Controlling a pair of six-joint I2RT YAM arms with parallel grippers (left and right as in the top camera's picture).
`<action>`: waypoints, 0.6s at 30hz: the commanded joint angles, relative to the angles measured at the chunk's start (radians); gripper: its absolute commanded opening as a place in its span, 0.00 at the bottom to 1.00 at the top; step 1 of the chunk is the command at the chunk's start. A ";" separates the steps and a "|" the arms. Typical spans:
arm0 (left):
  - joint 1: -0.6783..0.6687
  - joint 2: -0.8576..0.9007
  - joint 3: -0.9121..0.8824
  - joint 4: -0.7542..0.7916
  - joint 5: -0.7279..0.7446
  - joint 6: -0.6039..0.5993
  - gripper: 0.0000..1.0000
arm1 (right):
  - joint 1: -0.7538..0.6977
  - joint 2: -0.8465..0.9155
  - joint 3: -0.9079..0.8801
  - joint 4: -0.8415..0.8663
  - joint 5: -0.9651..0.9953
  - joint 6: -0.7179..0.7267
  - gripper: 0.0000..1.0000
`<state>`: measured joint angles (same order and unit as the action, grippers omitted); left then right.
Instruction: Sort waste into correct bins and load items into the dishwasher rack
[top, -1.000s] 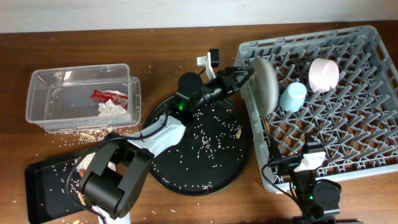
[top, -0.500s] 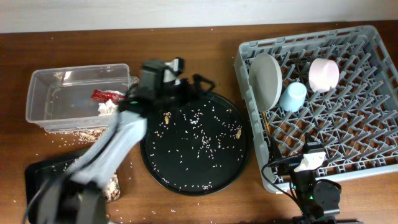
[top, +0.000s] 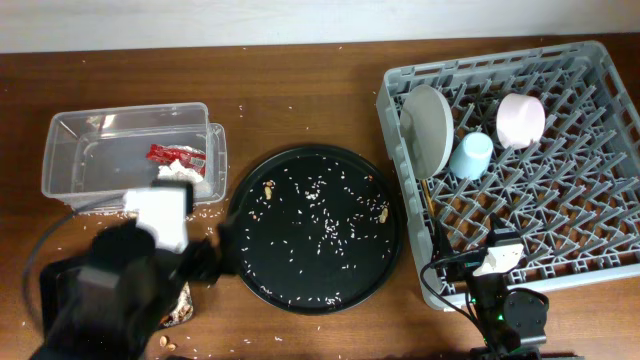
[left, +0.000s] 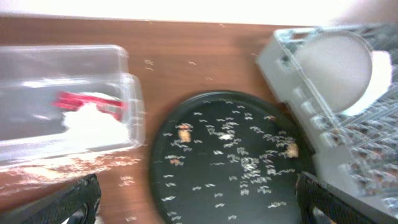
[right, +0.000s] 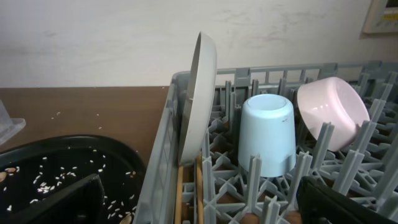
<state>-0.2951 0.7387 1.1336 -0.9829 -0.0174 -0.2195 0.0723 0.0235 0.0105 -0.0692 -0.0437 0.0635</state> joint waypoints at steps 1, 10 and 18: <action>-0.003 -0.086 -0.031 -0.036 -0.169 0.165 0.99 | -0.007 -0.005 -0.005 -0.003 -0.009 0.004 0.98; 0.051 -0.181 -0.330 0.304 -0.224 0.260 0.99 | -0.007 -0.005 -0.005 -0.003 -0.009 0.004 0.98; 0.143 -0.479 -0.719 0.581 -0.104 0.259 0.99 | -0.007 -0.005 -0.005 -0.003 -0.009 0.004 0.98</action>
<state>-0.1669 0.3729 0.5339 -0.4522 -0.1600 0.0158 0.0723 0.0235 0.0105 -0.0689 -0.0437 0.0635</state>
